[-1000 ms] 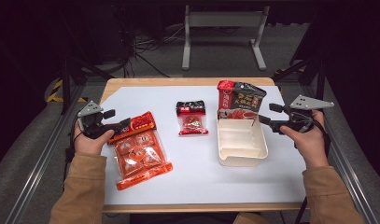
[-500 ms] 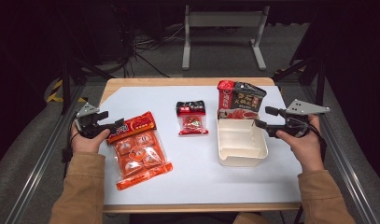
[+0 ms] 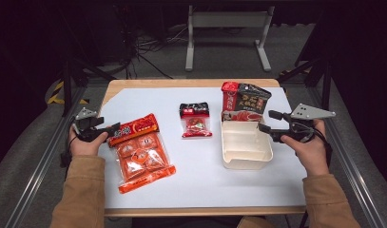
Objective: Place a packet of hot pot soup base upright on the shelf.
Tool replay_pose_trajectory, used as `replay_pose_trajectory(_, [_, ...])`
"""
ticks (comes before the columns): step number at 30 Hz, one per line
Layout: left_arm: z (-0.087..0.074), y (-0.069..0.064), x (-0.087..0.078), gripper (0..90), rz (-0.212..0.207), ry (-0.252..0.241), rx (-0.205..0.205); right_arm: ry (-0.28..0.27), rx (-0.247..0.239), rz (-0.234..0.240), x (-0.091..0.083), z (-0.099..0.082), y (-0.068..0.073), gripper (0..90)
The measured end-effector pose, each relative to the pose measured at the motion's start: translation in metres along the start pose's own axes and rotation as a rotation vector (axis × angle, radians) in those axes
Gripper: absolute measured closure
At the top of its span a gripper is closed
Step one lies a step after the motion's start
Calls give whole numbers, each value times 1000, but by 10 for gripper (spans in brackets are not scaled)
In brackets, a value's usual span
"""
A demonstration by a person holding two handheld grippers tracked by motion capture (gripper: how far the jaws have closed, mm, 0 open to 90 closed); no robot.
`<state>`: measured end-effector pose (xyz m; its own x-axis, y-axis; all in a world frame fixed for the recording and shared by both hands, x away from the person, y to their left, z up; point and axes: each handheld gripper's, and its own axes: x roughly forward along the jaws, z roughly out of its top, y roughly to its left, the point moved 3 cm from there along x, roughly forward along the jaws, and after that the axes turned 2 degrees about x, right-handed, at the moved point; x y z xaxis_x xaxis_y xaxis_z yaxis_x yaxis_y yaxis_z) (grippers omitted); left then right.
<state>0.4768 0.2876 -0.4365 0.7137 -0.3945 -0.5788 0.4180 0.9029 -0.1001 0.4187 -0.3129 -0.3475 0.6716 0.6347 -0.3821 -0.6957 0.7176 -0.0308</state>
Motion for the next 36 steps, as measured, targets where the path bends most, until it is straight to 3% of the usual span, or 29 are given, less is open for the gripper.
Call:
replay_pose_trajectory(2, [-2,3,1,228,3,20,-20,-1,0,2,0,0,0,332])
replay_pose_trajectory(3, [-5,6,3,232,3,32,-53,-1,0,5,0,0,0,331])
replay_pose_trajectory(23, [-25,18,19,276,-22,155,-135,7,3,28,6,-2,3,329])
replay_pose_trajectory(30, [-26,14,20,417,-88,168,-130,9,11,41,8,-4,4,328])
replay_pose_trajectory(33, [-26,14,20,451,-96,181,-127,8,14,50,9,-4,4,328])
replay_pose_trajectory(36, [-26,13,19,510,-117,163,-132,10,13,54,10,-4,5,328])
